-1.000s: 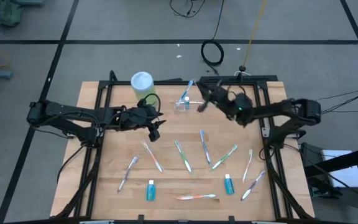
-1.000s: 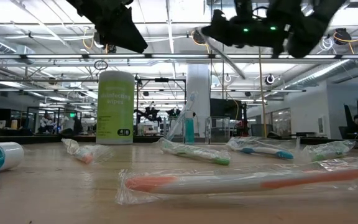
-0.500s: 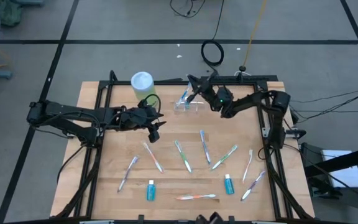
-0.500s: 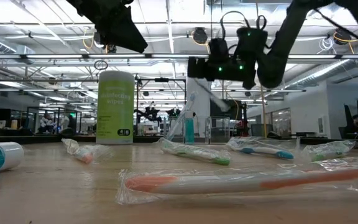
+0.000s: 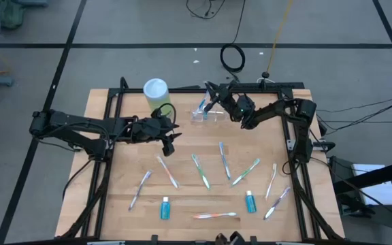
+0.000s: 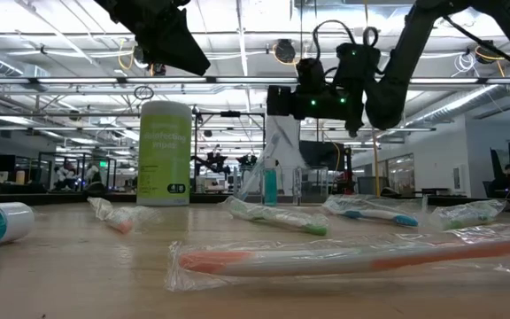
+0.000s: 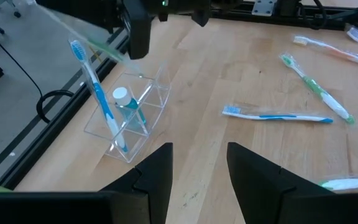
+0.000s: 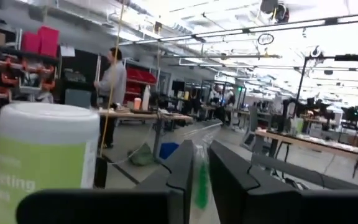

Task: Pick & Place toothbrushing station
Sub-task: Put the top right green toothbrush into the transparent organizer, then put the top left orange toothbrush into the transparent organizer

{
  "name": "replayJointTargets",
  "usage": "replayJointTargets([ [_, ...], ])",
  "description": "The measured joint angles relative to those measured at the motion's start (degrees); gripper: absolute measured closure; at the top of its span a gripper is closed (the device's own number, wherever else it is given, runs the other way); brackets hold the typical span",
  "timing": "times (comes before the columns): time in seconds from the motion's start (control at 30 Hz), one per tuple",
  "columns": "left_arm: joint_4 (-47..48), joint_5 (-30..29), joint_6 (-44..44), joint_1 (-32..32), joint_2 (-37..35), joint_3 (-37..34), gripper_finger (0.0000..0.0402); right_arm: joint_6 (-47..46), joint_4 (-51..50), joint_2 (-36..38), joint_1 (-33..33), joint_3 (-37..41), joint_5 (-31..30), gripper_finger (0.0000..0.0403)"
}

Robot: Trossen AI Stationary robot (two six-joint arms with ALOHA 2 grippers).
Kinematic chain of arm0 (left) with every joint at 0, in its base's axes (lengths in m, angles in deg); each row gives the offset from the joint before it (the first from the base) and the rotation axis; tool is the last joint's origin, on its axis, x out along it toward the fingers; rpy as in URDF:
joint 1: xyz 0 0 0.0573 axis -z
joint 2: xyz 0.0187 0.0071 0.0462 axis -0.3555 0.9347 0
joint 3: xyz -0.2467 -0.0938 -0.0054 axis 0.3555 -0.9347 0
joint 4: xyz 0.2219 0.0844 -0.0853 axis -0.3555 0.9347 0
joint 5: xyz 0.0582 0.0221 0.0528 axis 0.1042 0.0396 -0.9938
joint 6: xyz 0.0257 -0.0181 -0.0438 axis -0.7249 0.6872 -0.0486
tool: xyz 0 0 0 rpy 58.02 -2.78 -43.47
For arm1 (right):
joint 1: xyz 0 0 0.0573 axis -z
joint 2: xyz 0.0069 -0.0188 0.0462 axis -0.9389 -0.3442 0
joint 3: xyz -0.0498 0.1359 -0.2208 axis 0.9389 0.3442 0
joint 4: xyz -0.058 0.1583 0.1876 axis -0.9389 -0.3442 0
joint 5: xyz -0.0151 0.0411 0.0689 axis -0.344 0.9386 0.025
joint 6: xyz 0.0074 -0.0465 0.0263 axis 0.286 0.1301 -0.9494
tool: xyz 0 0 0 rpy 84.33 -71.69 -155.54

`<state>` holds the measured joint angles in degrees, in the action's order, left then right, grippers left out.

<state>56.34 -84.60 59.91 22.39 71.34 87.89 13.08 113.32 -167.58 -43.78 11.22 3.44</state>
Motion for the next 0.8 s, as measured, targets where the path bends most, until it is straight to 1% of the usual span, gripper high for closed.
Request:
replayJointTargets([
  [0.23,0.0,0.0,0.0,0.0,0.0,0.0,0.0243,0.0,-2.8,-0.1,-0.4,0.0,-0.1,0.0324],
  [0.37,0.0,0.0,0.0,0.0,0.0,0.0,0.0243,0.1,-3.7,-0.2,-2.0,0.1,-0.1,0.0302],
  [0.47,0.1,0.0,0.0,0.0,0.0,0.0,0.0243,3.7,-4.3,-0.2,-3.9,0.1,-0.4,0.0285],
  [0.5,0.1,0.0,0.0,0.0,0.0,0.0,0.0243,6.2,-4.5,-0.2,-4.5,0.1,-1.6,0.028],
  [0.57,0.1,0.0,0.0,0.0,0.0,0.0,0.0243,12.1,-4.3,-0.2,-6.0,0.1,-5.9,0.027],
  [0.7,0.1,0.0,0.0,0.0,0.0,0.0,0.0243,23.9,-4.3,-0.2,-9.1,0.1,-18.6,0.0255],
  [0.8,0.1,0.0,0.0,0.0,0.0,0.0,0.0243,34.7,-5.0,-0.2,-12.0,0.1,-26.8,0.0248],
])
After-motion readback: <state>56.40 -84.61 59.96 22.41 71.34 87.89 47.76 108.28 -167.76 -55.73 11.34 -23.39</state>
